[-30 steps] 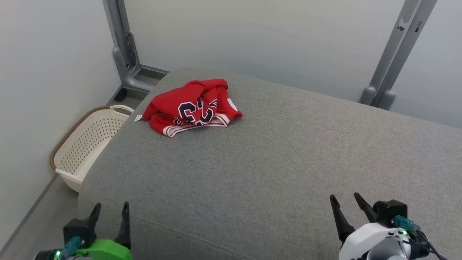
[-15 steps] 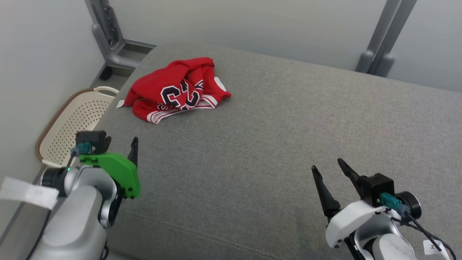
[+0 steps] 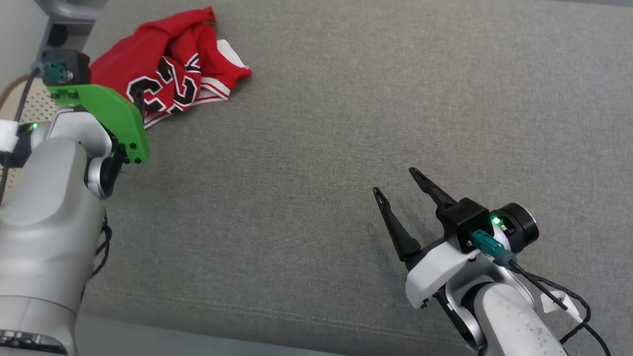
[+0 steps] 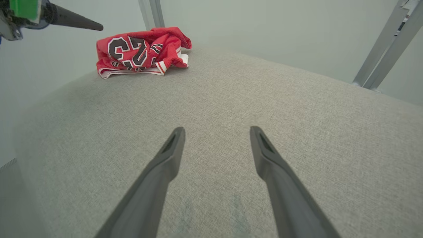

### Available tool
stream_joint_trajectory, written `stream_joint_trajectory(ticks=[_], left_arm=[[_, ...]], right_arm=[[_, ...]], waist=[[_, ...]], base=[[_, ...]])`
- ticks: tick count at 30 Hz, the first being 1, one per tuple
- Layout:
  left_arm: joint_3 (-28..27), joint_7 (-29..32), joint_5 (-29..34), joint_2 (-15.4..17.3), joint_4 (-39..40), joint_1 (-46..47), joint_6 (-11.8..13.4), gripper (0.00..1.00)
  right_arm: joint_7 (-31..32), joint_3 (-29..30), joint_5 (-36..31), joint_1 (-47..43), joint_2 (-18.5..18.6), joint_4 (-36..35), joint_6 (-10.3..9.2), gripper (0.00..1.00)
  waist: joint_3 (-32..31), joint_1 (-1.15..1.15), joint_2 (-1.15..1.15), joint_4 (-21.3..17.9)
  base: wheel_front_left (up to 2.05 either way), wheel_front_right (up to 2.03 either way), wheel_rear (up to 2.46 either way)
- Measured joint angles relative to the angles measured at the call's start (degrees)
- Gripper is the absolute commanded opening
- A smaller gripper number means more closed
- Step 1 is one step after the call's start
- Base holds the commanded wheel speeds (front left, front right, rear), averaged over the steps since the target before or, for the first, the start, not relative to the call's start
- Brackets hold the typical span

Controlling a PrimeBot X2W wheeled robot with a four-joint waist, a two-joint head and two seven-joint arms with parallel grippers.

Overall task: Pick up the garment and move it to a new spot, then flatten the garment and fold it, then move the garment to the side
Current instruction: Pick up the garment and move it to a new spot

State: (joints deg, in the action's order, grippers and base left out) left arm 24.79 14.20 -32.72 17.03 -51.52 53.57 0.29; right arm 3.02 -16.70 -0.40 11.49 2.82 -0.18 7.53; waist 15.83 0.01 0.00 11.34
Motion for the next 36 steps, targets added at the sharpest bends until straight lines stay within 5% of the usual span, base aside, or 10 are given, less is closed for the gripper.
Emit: stream_joint_trajectory(ticks=[11,22,23,25,26,36], left_arm=[[2.7,6.3,3.7,5.1,-4.7,10.5,0.2,1.0],[2.3,11.0,2.4,5.8,-8.9,11.6,2.3,1.0],[2.2,11.0,2.3,5.8,-9.1,11.6,2.5,0.61],[2.1,10.8,2.1,5.7,-9.3,11.6,3.0,0.12],[2.1,9.9,2.1,5.7,-9.4,11.5,3.4,0.0],[2.2,3.9,1.9,3.9,-8.3,9.7,4.5,0.0]], right_arm=[[0.6,-0.6,-1.4,0.6,0.0,-1.7,0.0,1.0],[0.9,-0.5,-1.8,0.6,0.0,-2.5,0.0,1.0],[0.9,-0.4,-1.7,0.6,0.0,-2.5,0.0,1.0],[0.9,-0.4,-1.6,0.6,0.0,-2.5,0.0,1.0],[0.8,-0.4,-1.5,0.7,0.0,-2.4,0.0,1.0],[0.4,-1.7,0.2,1.2,0.0,0.4,0.0,1.0]], waist=[[9.7,0.01,0.0,-5.8],[14.0,0.0,0.0,-10.3],[14.1,0.0,0.0,-10.5],[14.2,-0.01,0.0,-10.9],[14.0,0.0,0.0,-10.9],[10.2,0.0,0.0,-11.3]], base=[[0.0,0.0,0.0],[0.0,0.0,0.0],[0.0,0.0,0.0],[0.0,0.0,0.0],[0.0,0.0,0.0],[0.0,0.0,0.0]])
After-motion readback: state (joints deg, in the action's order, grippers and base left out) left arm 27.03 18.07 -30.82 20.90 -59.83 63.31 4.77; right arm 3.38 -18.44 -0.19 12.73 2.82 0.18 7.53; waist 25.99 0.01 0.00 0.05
